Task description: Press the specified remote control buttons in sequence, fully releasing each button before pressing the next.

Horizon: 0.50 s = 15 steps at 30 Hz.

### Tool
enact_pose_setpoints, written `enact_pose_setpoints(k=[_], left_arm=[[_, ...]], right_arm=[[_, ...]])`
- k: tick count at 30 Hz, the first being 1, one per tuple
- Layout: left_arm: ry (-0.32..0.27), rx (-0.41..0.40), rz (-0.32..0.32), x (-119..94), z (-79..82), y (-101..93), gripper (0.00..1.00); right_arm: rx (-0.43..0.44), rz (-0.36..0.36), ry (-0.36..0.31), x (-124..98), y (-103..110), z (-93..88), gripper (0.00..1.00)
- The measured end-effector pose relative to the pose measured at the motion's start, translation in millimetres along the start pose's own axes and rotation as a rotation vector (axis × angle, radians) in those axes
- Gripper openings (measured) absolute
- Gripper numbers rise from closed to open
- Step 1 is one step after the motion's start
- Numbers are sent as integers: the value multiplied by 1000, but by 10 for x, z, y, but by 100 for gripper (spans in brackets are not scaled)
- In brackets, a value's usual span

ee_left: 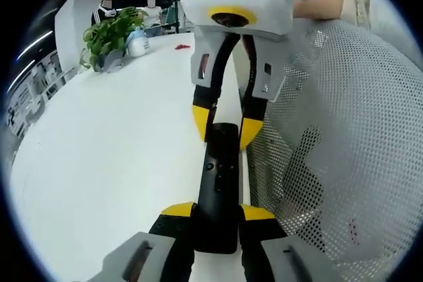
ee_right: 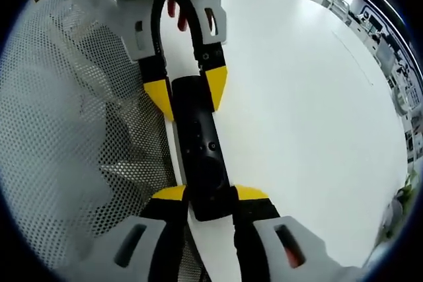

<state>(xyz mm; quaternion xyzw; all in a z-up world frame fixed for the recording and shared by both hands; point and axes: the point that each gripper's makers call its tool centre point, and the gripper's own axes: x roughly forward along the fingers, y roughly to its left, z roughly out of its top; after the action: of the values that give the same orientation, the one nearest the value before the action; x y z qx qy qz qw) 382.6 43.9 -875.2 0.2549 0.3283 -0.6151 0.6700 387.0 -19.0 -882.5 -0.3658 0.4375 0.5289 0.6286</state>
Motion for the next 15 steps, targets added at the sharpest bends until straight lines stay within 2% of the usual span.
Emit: enact_pose_setpoints(k=[8,10,15], left_arm=[[7,2,13,3,2,1,25],[14,35,22,14,3,19,26],[-11,2,0,16,33,31,31]], right_arm=[[-2,-2,7,3,0,1,25],[3,-4,10,4,-4,3,25],[15,-5,13,7,-9,8,25]])
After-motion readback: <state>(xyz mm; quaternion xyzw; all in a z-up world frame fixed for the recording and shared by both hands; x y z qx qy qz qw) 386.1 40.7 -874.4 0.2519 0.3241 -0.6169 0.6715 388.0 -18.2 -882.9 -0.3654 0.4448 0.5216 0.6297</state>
